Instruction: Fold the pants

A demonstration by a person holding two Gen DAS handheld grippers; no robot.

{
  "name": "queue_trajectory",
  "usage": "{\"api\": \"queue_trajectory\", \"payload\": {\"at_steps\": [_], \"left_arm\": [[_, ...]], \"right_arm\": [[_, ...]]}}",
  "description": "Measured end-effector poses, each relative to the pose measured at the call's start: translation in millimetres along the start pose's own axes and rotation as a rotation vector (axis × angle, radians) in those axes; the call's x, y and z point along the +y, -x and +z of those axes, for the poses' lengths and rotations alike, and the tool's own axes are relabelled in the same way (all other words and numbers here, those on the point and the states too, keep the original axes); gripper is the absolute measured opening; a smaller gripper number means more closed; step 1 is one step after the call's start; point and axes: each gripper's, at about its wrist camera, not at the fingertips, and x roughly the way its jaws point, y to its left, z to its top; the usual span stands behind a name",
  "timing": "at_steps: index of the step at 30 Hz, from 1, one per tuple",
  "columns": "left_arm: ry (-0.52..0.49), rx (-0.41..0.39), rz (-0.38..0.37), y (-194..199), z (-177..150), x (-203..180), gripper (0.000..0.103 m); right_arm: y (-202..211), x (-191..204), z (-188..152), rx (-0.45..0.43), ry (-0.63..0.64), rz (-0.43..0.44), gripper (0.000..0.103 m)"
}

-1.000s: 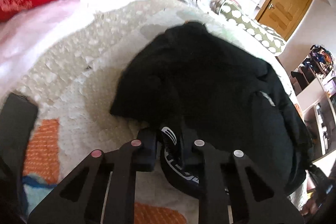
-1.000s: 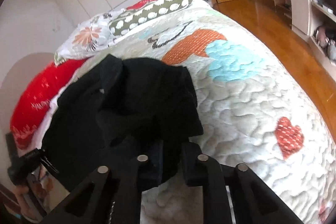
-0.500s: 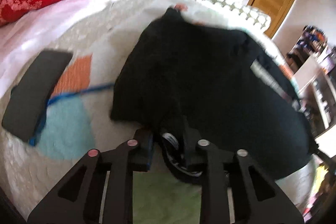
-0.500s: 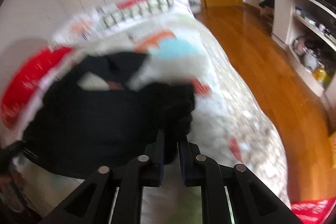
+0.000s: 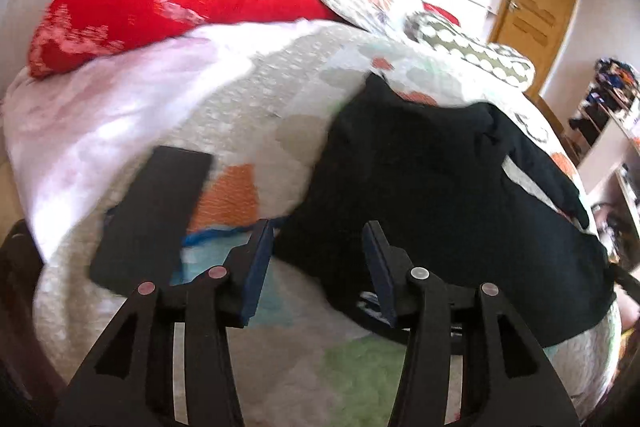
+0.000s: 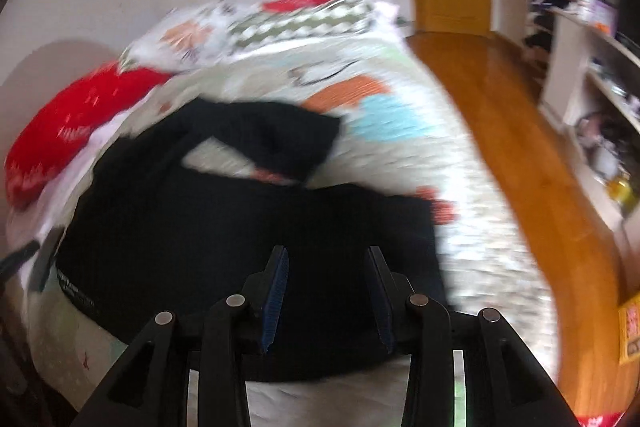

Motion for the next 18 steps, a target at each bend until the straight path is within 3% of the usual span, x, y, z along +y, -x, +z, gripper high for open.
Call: {"api": "queue_trajectory", "payload": {"at_steps": [4,7,11,12,13,14,16,18], "left_arm": [[-0.039,0.119,0.008,-42.6,-16.4,-9.1,0.047],[-0.063,0.11,0.021,-45.6,-14.8,-15.1,0.052],[-0.043,0.057,-0.011,-35.2,25.1,-15.5,0.054],[-0.044,0.04,-0.01,-34.2,36.3,-16.6,0.06],[-0.049,0.034,-0.019,-35.7,48.2,-17.8,0.079],[-0.054,0.023,-0.064,-39.8,64.8,-19.5,0.085],[-0.037,0.015,-0.101,-52.2,87.6,-19.9,0.085],[-0.016,0.068,-0.124,-81.4,116.4,-17.9,0.085]], "right_arm": [[-48.1,14.9,-4.8,0.109,0.032,0.019,0.039],[-50.7,23.5,-1.0,0.119,0.078,-0.009,0.039],[-39.1,34.2,29.9,0.06,0.127,0.036,0.045],[-40.4,38.5,39.7,0.048,0.148,0.039,0.047],[-45.2,43.0,53.9,0.033,0.171,0.041,0.048],[-50.4,47.2,66.3,0.013,0.194,0.046,0.048],[-67.2,51.8,90.0,0.0,0.227,0.048,0.048],[-90.3,61.7,114.2,0.008,0.252,0.048,0.048]]}}
